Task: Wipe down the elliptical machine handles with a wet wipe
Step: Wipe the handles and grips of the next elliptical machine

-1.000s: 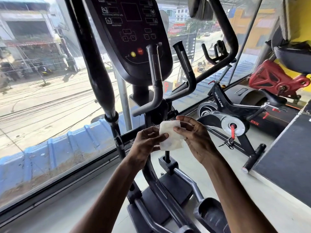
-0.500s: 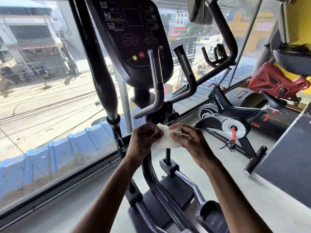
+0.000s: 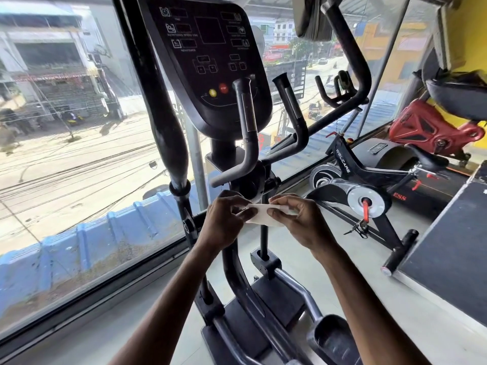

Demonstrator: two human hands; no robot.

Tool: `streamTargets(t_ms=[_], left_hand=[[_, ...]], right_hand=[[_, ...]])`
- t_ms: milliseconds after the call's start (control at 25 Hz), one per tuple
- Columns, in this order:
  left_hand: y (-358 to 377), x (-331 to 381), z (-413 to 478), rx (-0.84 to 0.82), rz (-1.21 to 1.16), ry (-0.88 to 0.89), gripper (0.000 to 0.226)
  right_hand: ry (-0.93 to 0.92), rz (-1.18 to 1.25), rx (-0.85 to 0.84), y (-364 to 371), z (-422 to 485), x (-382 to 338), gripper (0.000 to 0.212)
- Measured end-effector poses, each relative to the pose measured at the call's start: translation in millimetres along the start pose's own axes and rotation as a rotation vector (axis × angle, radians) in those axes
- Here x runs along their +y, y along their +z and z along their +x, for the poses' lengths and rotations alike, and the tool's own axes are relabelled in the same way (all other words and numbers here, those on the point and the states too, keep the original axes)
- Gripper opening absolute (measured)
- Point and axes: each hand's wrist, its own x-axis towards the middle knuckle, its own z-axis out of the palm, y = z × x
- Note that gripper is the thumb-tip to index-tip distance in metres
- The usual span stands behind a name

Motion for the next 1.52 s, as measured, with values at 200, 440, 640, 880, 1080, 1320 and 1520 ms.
streamTargets(t_ms=[200, 440, 640, 880, 1080, 1320, 1520], left_hand=[[0.5, 12.6, -1.9, -0.011, -0.38, -0.174, 0.012], [-3.0, 27.1, 6.2, -0.042, -0.59, -0.352, 0.02], [-17.1, 38.7, 8.4, -0.051, -0.479, -0.259, 0.027], [-21.3, 42.7, 29.8, -0.051, -0.571, -0.097, 0.008], [-15.9, 39.3, 70.5, 0.166, -0.35, -0.052, 0.018], [-13.8, 45.7, 92.4, 0.121, -0.403, 0.109, 0.017], [-8.6, 28.0, 121.3, 0.309, -0.287, 0.126, 0.015]], right_hand=[[-0.003, -0.083, 0.314, 5.0, 2.1, -4.8, 0.022], [-0.341, -0.275, 0.146, 13.8, -1.3, -7.8, 0.035], [-0.297, -0.233, 0.233, 16.1, 10.6, -10.8, 0.018], [-0.169, 0.047, 0.21, 31.9, 36.1, -23.5, 0.013], [-0.495, -0.281, 0.433, 38.1, 51.4, -37.3, 0.04], [-0.481, -0.18, 0.456, 39.8, 88.3, -40.6, 0.019], [-0.528, -0.238, 0.553, 24.9, 138.5, -36.5, 0.011]])
